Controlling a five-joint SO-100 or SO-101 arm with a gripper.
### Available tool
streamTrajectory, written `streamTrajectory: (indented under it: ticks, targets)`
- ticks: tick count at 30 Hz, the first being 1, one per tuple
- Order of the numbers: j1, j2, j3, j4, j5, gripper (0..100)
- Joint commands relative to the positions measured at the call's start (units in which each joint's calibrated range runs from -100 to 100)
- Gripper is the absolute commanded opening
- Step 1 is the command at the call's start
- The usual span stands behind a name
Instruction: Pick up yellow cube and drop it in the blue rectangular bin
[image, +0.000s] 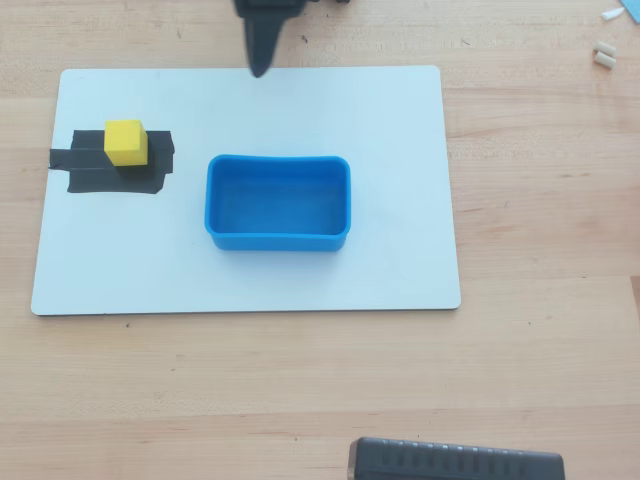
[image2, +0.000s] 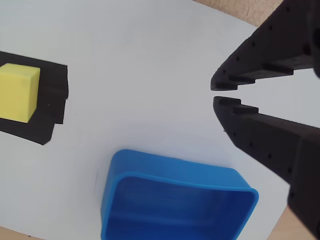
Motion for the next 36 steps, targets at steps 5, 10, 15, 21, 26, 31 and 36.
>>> streamTrajectory:
  ticks: [5, 10, 15, 21, 26, 31, 36]
  targets:
    - [11.80, 19.08, -21.05, 1.62, 5.86, 0]
    - [16.26, 30.50, -31.32, 1.70, 8.01, 0]
    - [20.81, 43.79, -43.05, 2.28, 9.47, 0]
    - [23.12, 53.36, -48.41, 0.38, 10.26, 0]
    - [23.04, 56.61, -50.59, -0.69, 10.21, 0]
    - [23.29, 60.04, -54.32, -0.69, 10.16, 16]
    - [24.49, 61.25, -55.32, -1.44, 9.04, 32]
